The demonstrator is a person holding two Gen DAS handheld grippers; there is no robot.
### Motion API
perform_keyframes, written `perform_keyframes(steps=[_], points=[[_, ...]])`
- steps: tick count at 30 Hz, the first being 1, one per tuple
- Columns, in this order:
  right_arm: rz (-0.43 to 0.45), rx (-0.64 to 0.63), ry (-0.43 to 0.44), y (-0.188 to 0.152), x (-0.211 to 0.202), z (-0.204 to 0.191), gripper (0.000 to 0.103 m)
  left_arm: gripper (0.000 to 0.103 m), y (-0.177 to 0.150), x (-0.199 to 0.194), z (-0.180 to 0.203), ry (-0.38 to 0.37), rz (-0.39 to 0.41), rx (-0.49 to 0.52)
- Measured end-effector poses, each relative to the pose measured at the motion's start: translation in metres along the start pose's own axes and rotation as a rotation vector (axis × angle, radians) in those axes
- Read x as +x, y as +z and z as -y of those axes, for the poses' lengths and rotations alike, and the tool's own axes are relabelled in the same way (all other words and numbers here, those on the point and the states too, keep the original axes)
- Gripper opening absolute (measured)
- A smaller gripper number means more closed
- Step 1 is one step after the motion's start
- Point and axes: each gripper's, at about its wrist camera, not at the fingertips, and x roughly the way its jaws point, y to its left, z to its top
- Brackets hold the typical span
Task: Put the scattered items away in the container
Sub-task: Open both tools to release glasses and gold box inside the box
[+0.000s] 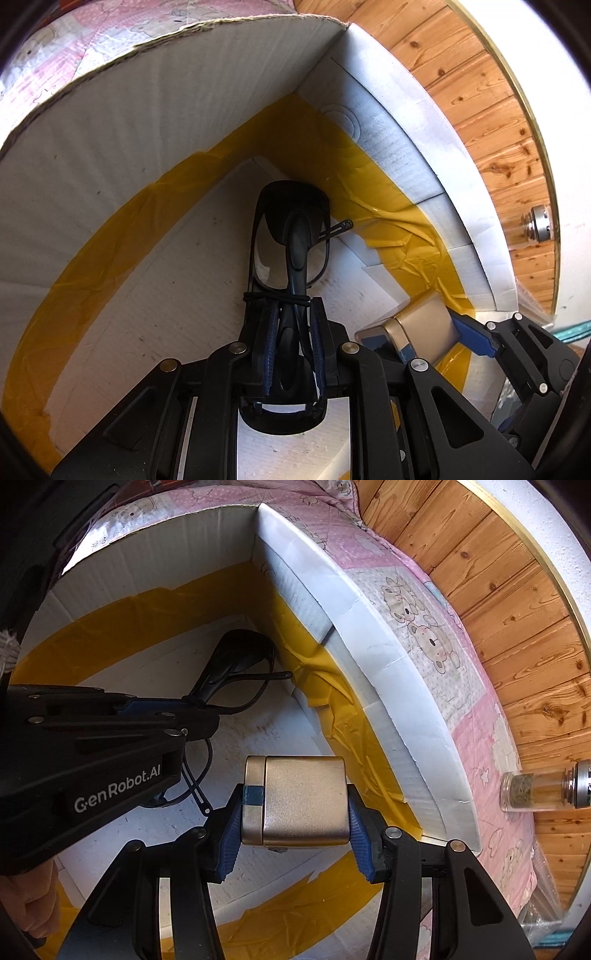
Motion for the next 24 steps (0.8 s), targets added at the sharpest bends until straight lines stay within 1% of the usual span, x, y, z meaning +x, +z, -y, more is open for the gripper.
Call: perform_keyframes(steps=[2, 3, 5, 7, 12, 18, 22, 24], points=[[-0.002, 0.005, -0.002, -0.001, 0.0, 0.0, 0.052, 0.018, 0.0, 0.001, 0.001, 0.003, -0.003, 0.003], [-0.002, 0.01, -0.003, -0.002, -0.001, 0.0, 0.052, 0.02, 0.0, 0.001, 0.001, 0.005, -0.005, 0.004], [0.001, 0.02, -0.008, -0.002, -0.003, 0.001, 0.053, 0.038, -0.001, 0.001, 0.002, 0.006, -0.005, 0.0], [0.003, 0.029, -0.011, -0.001, -0.004, 0.003, 0.053, 0.042, 0.0, 0.0, 0.002, 0.005, -0.01, -0.005], [0.02, 0.053, -0.009, -0.003, -0.014, 0.007, 0.053, 0.042, -0.001, -0.002, 0.003, -0.025, -0.026, -0.007], [0.07, 0.119, 0.016, -0.012, -0.035, 0.016, 0.053, 0.042, -0.007, -0.005, 0.006, -0.049, -0.05, -0.019], [0.138, 0.194, 0.073, -0.02, -0.045, 0.025, 0.053, 0.042, -0.012, -0.011, 0.012, -0.059, -0.048, -0.005], [0.183, 0.239, 0.085, -0.029, -0.052, 0.025, 0.053, 0.042, -0.015, -0.016, 0.016, -0.065, -0.044, 0.002]])
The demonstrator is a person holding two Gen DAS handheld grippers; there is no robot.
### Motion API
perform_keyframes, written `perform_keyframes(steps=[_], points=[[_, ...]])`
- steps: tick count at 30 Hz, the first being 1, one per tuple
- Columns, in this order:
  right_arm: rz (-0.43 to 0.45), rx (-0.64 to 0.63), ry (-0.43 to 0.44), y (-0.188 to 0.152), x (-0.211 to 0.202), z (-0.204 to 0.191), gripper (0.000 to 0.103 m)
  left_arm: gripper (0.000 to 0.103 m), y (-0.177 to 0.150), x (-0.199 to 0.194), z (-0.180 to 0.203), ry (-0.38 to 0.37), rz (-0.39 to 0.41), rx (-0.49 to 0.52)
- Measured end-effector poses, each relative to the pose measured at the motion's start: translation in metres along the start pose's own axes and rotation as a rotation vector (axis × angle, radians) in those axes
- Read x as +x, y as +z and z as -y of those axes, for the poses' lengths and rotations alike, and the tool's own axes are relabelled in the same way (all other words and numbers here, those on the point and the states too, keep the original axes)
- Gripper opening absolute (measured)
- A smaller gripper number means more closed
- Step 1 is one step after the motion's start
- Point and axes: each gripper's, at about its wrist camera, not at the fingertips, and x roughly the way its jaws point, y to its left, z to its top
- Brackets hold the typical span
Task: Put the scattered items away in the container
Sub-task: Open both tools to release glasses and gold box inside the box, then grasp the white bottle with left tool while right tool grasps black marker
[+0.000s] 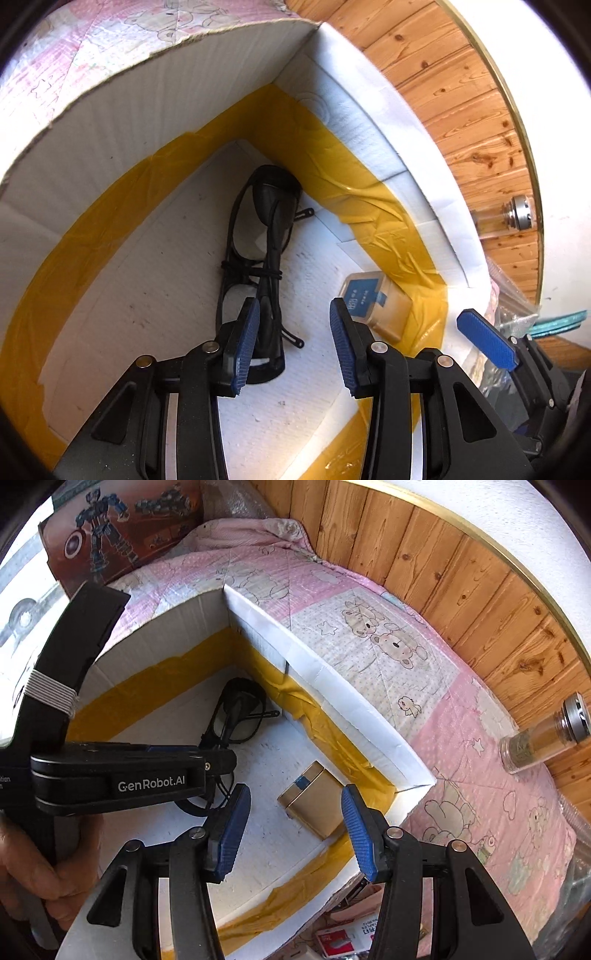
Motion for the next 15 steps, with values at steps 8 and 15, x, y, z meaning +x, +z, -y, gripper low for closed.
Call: perform_keyframes(steps=[8, 15], points=[[0.226, 0.147, 0.071, -0.047, -0.05, 0.005, 0.053, 0.042, -0.024, -0.033, 0.022, -0.015, 0.066, 0.1], [0.416, 0.297, 0.162, -0.119, -0.092, 0.022, 0.053, 0.041, -0.058, -0.071, 0.027, -0.014, 0.128, 0.245]])
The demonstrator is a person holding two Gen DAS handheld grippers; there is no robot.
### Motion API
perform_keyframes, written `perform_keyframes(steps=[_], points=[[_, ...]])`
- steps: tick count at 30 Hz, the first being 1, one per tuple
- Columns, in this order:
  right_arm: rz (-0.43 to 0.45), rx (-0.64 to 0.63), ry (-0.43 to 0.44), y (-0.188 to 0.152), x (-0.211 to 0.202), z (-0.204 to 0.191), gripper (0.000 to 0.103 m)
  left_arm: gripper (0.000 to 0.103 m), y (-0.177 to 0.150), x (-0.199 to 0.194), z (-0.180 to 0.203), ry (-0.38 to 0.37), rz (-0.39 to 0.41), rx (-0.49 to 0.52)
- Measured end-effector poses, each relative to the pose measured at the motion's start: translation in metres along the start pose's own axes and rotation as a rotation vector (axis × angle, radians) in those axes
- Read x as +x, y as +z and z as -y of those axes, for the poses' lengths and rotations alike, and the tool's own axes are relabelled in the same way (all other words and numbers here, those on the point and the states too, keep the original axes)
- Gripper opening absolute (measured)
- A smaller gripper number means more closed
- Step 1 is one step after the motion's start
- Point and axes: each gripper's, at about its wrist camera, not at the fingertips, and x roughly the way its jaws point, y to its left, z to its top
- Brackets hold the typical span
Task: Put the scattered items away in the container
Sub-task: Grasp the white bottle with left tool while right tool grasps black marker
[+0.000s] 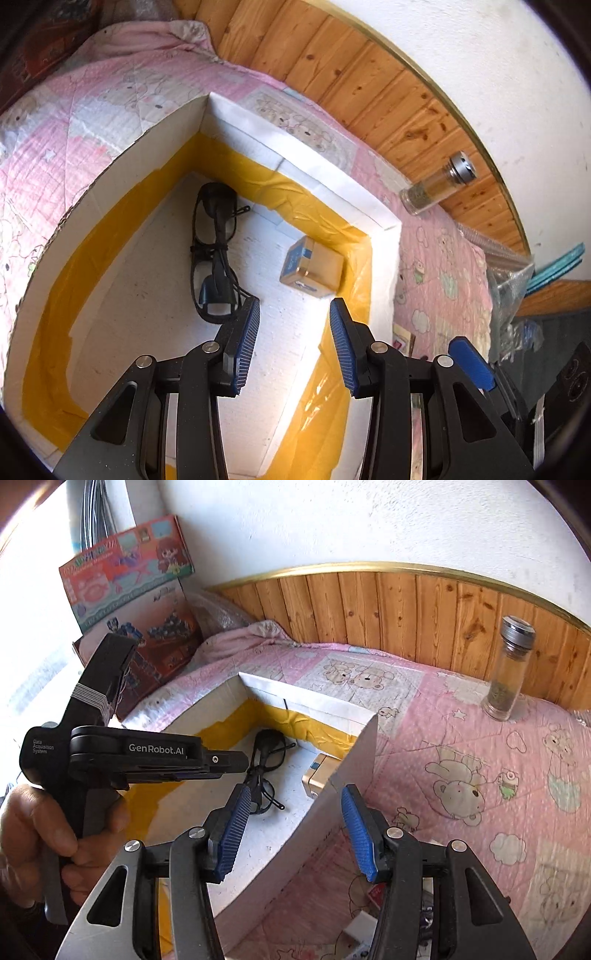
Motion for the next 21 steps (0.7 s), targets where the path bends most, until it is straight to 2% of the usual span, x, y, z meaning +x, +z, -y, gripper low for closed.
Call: perform_keyframes(steps=[3, 7, 10, 12, 14, 16, 18, 21], points=[[0.058, 0.013, 0.006, -0.021, -0.032, 0.01, 0.053, 0.041, -0.023, -0.023, 0.026, -0.04, 0.016, 0.101], [0.098, 0.059, -0.032, -0.049, -0.069, 0.028, 0.053, 0.042, -0.061, -0.037, 0.07, -0.08, 0.025, 0.266], [0.095, 0.121, -0.098, -0.069, -0.084, 0.048, 0.053, 0.042, -0.091, -0.033, 0.096, -0.127, -0.03, 0.334], [0.053, 0.171, -0.163, -0.083, -0.084, 0.067, 0.053, 0.042, -0.11, -0.023, 0.107, -0.141, -0.081, 0.358], [-0.025, 0.233, -0.208, -0.097, -0.075, 0.088, 0.053, 0.042, -0.128, -0.007, 0.114, -0.129, -0.132, 0.383], [-0.091, 0.289, -0.222, -0.11, -0.064, 0.108, 0.052, 0.042, -0.143, 0.015, 0.116, -0.083, -0.18, 0.398], [-0.129, 0.322, -0.225, -0.12, -0.056, 0.121, 0.051, 0.042, -0.151, 0.037, 0.113, -0.047, -0.224, 0.39], [-0.163, 0.341, -0.285, -0.125, -0.05, 0.134, 0.051, 0.042, -0.154, 0.066, 0.106, 0.015, -0.244, 0.376]])
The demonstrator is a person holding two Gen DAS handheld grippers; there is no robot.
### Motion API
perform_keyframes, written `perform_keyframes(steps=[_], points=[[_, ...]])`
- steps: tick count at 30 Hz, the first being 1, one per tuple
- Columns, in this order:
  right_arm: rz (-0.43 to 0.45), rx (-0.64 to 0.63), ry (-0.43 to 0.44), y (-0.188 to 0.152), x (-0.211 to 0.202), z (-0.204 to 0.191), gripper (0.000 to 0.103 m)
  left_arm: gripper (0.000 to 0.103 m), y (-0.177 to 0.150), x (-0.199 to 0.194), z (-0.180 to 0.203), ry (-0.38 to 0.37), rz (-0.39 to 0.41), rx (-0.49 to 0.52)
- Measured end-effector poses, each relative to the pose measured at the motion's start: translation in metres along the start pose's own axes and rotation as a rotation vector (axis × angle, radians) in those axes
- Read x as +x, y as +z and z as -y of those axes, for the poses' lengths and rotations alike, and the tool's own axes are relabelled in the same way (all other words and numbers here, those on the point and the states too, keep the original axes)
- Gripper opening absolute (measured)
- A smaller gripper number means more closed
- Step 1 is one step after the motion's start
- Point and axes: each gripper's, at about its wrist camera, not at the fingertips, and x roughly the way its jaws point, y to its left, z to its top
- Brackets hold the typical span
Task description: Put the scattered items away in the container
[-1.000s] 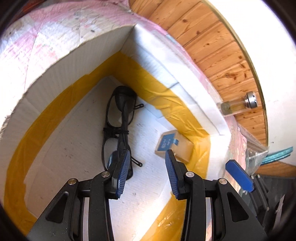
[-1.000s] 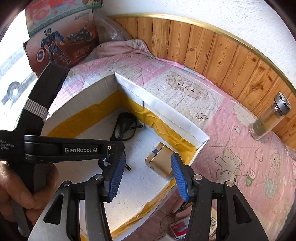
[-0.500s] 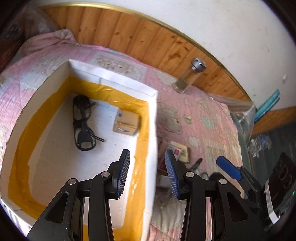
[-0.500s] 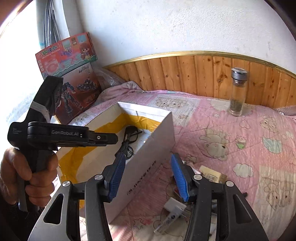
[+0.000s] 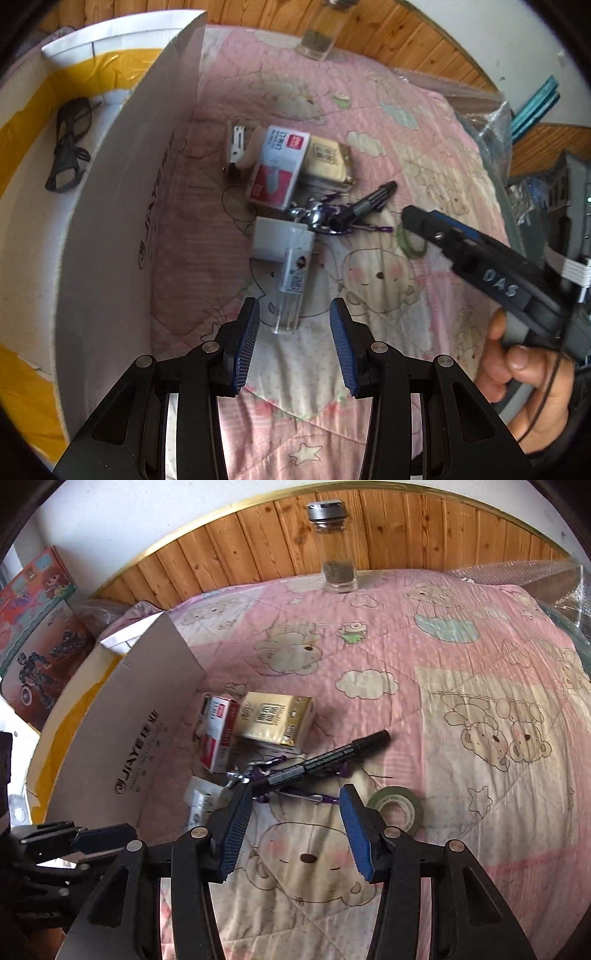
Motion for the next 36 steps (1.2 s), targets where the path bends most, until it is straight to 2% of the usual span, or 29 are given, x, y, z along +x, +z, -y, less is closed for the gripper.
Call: perform_keyframes(steps=[2, 8, 10, 13, 15, 16, 18, 19, 27, 31, 36], points=[[-0.009, 0.046, -0.003, 0.001, 0.004, 0.01, 0.051, 0.042, 0.003, 0.014, 0.0, 0.01, -0.01, -0.002], [-0.088, 0.252, 0.122, 0.011, 0.039, 0.041, 0.051, 0.042, 0.008, 0.045, -0.003, 0.048, -0.038, -0.006], [-0.117, 0.307, 0.134, 0.015, 0.055, 0.049, 0.051, 0.042, 0.008, 0.044, 0.001, 0.054, -0.004, 0.009], [-0.139, 0.376, 0.135, 0.025, 0.077, 0.062, 0.051, 0.041, 0.009, 0.046, 0.004, 0.056, 0.003, 0.028], [-0.133, 0.366, 0.138, 0.031, 0.082, 0.06, 0.046, 0.025, 0.007, 0.046, 0.005, 0.073, 0.01, 0.052], [-0.137, 0.35, 0.128, 0.032, 0.084, 0.058, 0.038, 0.019, 0.007, 0.047, 0.005, 0.082, 0.009, 0.063], [-0.126, 0.311, 0.096, 0.031, 0.083, 0.054, 0.031, 0.019, 0.007, 0.045, 0.002, 0.067, 0.014, 0.05], [-0.127, 0.301, 0.086, 0.03, 0.082, 0.053, 0.018, 0.019, 0.007, 0.043, 0.001, 0.061, 0.013, 0.042], [-0.08, 0.317, 0.164, 0.035, 0.059, 0.051, 0.017, 0.019, 0.008, 0.015, -0.002, -0.03, 0.049, -0.005], [-0.045, 0.285, 0.181, 0.036, 0.043, 0.039, 0.017, 0.019, 0.005, -0.003, 0.0, -0.078, 0.073, -0.003], [0.006, 0.243, 0.205, 0.037, 0.021, 0.024, 0.017, 0.019, 0.005, -0.021, 0.003, -0.103, 0.096, -0.003]])
